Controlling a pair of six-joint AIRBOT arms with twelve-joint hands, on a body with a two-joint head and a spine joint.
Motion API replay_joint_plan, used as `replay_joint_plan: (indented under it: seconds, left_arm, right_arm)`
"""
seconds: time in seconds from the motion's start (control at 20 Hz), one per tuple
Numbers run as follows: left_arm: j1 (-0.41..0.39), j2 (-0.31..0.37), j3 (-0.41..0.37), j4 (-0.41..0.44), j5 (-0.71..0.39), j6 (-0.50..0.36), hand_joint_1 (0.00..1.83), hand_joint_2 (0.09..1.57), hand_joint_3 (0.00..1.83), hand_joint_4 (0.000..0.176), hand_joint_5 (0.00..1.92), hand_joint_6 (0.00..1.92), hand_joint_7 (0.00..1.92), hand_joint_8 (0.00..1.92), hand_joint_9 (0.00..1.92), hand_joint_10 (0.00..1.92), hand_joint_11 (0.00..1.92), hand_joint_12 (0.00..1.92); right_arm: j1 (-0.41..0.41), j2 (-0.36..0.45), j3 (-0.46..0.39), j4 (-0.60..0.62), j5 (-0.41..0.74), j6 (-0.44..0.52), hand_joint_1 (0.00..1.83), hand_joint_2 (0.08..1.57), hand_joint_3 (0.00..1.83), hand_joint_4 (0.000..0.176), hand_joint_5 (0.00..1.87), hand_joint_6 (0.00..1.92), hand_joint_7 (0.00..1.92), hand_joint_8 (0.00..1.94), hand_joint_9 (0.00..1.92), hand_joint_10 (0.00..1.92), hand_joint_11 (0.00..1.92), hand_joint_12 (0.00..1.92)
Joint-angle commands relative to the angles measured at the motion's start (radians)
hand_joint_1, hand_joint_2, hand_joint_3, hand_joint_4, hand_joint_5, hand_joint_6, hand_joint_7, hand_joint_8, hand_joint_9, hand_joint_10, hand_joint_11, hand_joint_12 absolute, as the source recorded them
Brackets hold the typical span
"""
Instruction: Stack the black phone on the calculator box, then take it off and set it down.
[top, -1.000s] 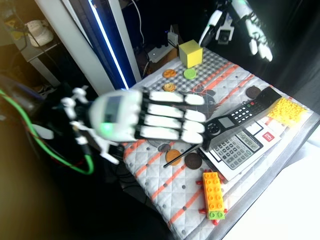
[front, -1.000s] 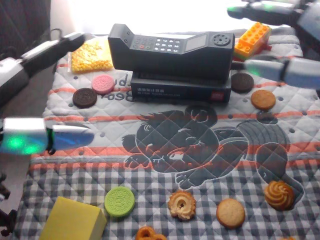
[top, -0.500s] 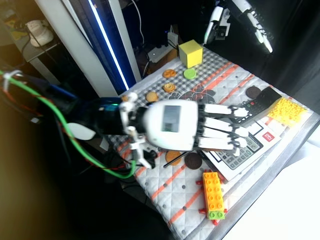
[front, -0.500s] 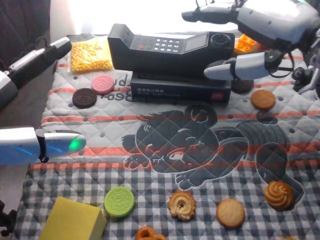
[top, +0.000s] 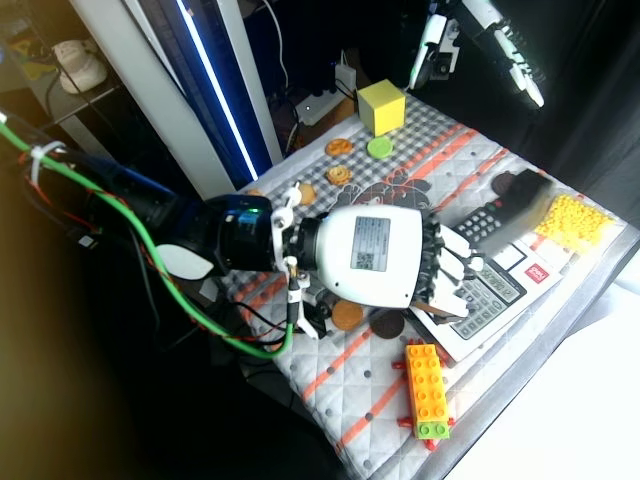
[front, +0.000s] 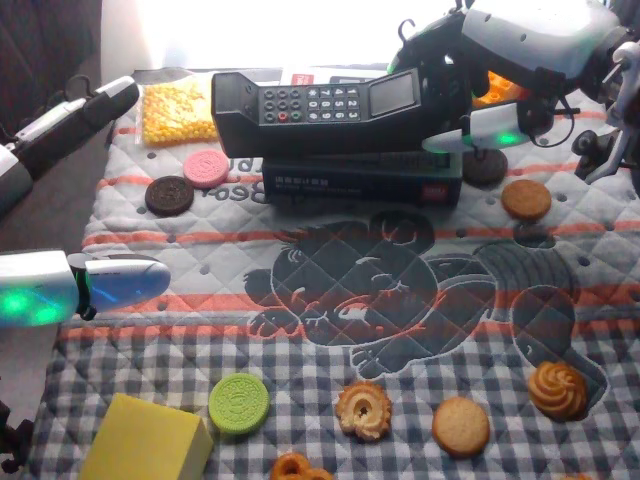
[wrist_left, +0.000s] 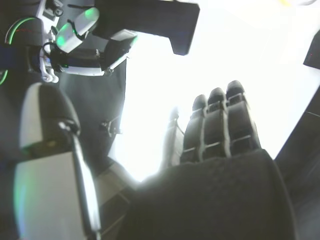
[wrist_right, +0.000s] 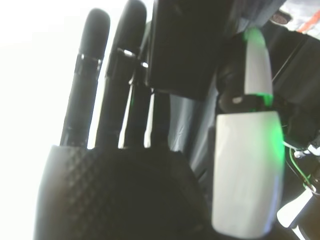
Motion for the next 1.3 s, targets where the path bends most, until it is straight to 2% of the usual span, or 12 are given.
replay_joint_plan:
  seconds: [0.0, 0.05, 0.1, 0.3, 0.35, 0.5, 0.55, 0.6, 0.75, 0.8, 1.05, 1.25]
  left_arm:
    - [-0.002, 0.001, 0.005, 0.006, -0.125, -0.011, 0.79, 0.84, 0.01, 0.125, 0.07, 0.01, 0.06, 0.01, 0.03, 0.0, 0.01, 0.01]
    - [0.001, 0.001, 0.005, 0.005, -0.126, -0.013, 0.79, 0.84, 0.01, 0.125, 0.07, 0.01, 0.06, 0.01, 0.03, 0.0, 0.01, 0.01]
    - [0.004, 0.001, 0.005, 0.003, -0.127, -0.014, 0.79, 0.85, 0.01, 0.094, 0.08, 0.01, 0.07, 0.01, 0.06, 0.01, 0.04, 0.03]
    - [0.019, 0.001, 0.004, -0.003, -0.138, -0.034, 0.79, 0.86, 0.0, 0.084, 0.09, 0.0, 0.1, 0.0, 0.08, 0.0, 0.0, 0.17]
    - [0.023, 0.002, 0.004, -0.005, -0.142, -0.039, 0.81, 0.85, 0.0, 0.088, 0.09, 0.0, 0.11, 0.0, 0.09, 0.0, 0.0, 0.25]
    - [0.038, 0.006, 0.004, -0.008, -0.161, -0.062, 0.79, 0.86, 0.0, 0.1, 0.08, 0.0, 0.08, 0.0, 0.06, 0.0, 0.0, 0.19]
    - [0.046, 0.009, 0.004, -0.01, -0.172, -0.078, 0.79, 0.85, 0.0, 0.123, 0.09, 0.0, 0.07, 0.0, 0.05, 0.0, 0.0, 0.08]
    - [0.052, 0.011, 0.004, -0.011, -0.181, -0.091, 0.78, 0.84, 0.0, 0.122, 0.1, 0.0, 0.07, 0.0, 0.05, 0.0, 0.0, 0.1]
    - [0.068, 0.023, 0.002, -0.017, -0.211, -0.113, 0.77, 0.84, 0.0, 0.146, 0.07, 0.0, 0.05, 0.0, 0.0, 0.0, 0.0, 0.01]
    - [0.073, 0.029, 0.0, -0.018, -0.223, -0.118, 0.83, 0.84, 0.0, 0.159, 0.06, 0.0, 0.06, 0.01, 0.03, 0.01, 0.0, 0.0]
    - [0.095, 0.048, -0.008, -0.018, -0.296, -0.158, 0.85, 0.84, 0.0, 0.12, 0.06, 0.0, 0.1, 0.01, 0.04, 0.01, 0.0, 0.0]
    - [0.127, 0.054, -0.009, -0.02, -0.35, -0.218, 0.86, 0.85, 0.0, 0.142, 0.04, 0.0, 0.05, 0.0, 0.0, 0.0, 0.0, 0.0]
  right_arm:
    - [0.008, 0.004, 0.002, 0.009, 0.087, -0.004, 1.26, 1.09, 0.0, 0.0, 0.98, 0.83, 1.11, 0.93, 1.25, 0.6, 1.04, 1.14]
    - [0.009, 0.004, -0.004, 0.008, 0.093, -0.002, 1.26, 1.09, 0.0, 0.0, 0.98, 0.83, 1.11, 0.93, 1.25, 0.6, 1.04, 1.14]
    - [0.012, 0.007, -0.014, 0.001, 0.105, -0.002, 1.25, 1.1, 0.0, 0.0, 0.95, 0.91, 1.12, 0.89, 1.3, 0.46, 1.09, 1.07]
    - [0.013, 0.052, -0.072, -0.009, 0.182, 0.0, 1.25, 1.1, 0.0, 0.0, 0.96, 0.91, 1.11, 0.89, 1.3, 0.39, 1.04, 1.12]
    - [0.013, 0.07, -0.086, -0.01, 0.202, 0.001, 1.25, 1.09, 0.0, 0.0, 0.98, 0.87, 1.11, 0.9, 1.29, 0.35, 1.04, 1.03]
    - [-0.007, 0.113, -0.121, -0.018, 0.266, 0.033, 1.27, 1.06, 0.0, 0.0, 1.04, 0.73, 1.19, 0.79, 1.33, 0.37, 1.05, 1.1]
    - [-0.024, 0.135, -0.134, -0.021, 0.301, 0.06, 1.28, 1.07, 0.0, 0.0, 1.01, 0.77, 1.18, 0.83, 1.36, 0.32, 1.1, 1.01]
    - [-0.042, 0.153, -0.145, -0.021, 0.33, 0.08, 1.28, 1.07, 0.0, 0.0, 1.03, 0.73, 1.19, 0.81, 1.37, 0.31, 1.12, 1.03]
    - [-0.112, 0.218, -0.207, -0.017, 0.43, 0.08, 1.28, 1.06, 0.0, 0.0, 1.01, 0.76, 1.21, 0.77, 1.38, 0.31, 1.13, 1.04]
    - [-0.15, 0.238, -0.233, -0.005, 0.47, 0.08, 1.29, 1.05, 0.0, 0.0, 1.03, 0.73, 1.25, 0.69, 1.42, 0.27, 1.17, 0.95]
    - [-0.302, 0.302, -0.313, 0.062, 0.61, 0.08, 1.28, 1.04, 0.0, 0.0, 1.08, 0.66, 1.26, 0.67, 1.38, 0.11, 1.02, 0.93]
    - [-0.401, 0.326, -0.346, 0.104, 0.652, 0.08, 1.3, 1.03, 0.0, 0.0, 1.14, 0.54, 1.29, 0.63, 1.49, 0.07, 1.08, 1.01]
